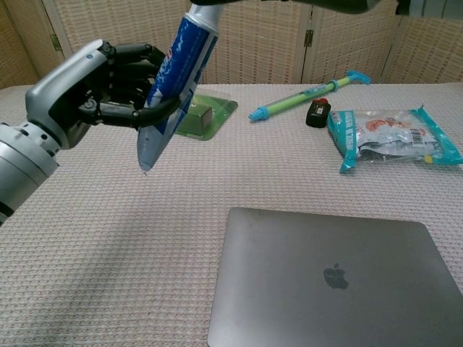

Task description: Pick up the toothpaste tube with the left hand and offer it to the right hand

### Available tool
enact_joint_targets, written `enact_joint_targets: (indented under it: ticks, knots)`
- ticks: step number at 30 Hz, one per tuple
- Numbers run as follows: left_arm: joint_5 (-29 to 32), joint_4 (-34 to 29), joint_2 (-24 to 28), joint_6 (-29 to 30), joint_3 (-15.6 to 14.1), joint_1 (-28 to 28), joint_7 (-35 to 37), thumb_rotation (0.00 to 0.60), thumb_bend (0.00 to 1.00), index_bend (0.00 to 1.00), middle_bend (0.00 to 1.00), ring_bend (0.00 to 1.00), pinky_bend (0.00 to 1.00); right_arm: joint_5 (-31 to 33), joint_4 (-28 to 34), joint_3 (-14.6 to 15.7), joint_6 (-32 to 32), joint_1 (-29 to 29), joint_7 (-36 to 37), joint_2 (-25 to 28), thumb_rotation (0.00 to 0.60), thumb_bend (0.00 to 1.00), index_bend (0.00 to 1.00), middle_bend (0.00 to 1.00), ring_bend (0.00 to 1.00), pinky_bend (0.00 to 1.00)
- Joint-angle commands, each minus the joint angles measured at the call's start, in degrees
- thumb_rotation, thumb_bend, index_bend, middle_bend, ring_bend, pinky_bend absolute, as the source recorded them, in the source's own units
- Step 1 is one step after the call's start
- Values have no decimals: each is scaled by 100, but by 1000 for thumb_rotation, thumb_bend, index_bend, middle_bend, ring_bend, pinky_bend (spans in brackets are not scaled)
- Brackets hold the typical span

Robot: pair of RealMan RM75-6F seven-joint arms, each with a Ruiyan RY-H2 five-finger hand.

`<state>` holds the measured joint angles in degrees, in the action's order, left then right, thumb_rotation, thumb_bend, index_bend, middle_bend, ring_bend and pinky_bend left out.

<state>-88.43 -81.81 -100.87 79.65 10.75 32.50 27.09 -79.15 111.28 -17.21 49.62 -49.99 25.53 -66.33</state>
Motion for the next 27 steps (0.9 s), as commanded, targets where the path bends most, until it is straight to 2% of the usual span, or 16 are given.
enact_joint_targets:
  ticks: [1,5,9,13,18,21,27]
  knots:
    - [18,63,-17,-24,-3,6,-59,600,746,802,835,725,724,-56,-68,-23,129,80,71,41,377,82,0,0,0,0]
    - [72,337,38,-159,-15,38,-275,600,749,802,835,725,724,-136,-80,3,270,220,213,199,374,82,0,0,0,0]
    - [373,684,253,-619,-19,97,-791,600,757,802,835,718,711,-222,-85,84,418,418,262,447,373,82,0,0,0,0]
    - [969,730,661,-1430,-59,181,-1826,600,758,789,834,682,648,-294,-136,255,496,631,172,698,371,82,0,0,0,0]
    - [1616,840,760,-1815,-9,198,-2869,600,759,743,800,635,621,-367,-238,476,597,873,36,872,372,82,0,0,0,0]
    - [1997,806,781,-1996,25,198,-3302,600,758,653,740,579,588,-492,-275,622,694,1027,-26,947,373,82,0,0,0,0]
    - [2301,654,845,-2101,-13,187,-3781,600,748,331,492,358,438,-755,-488,929,1062,1413,-184,974,372,82,0,0,0,0]
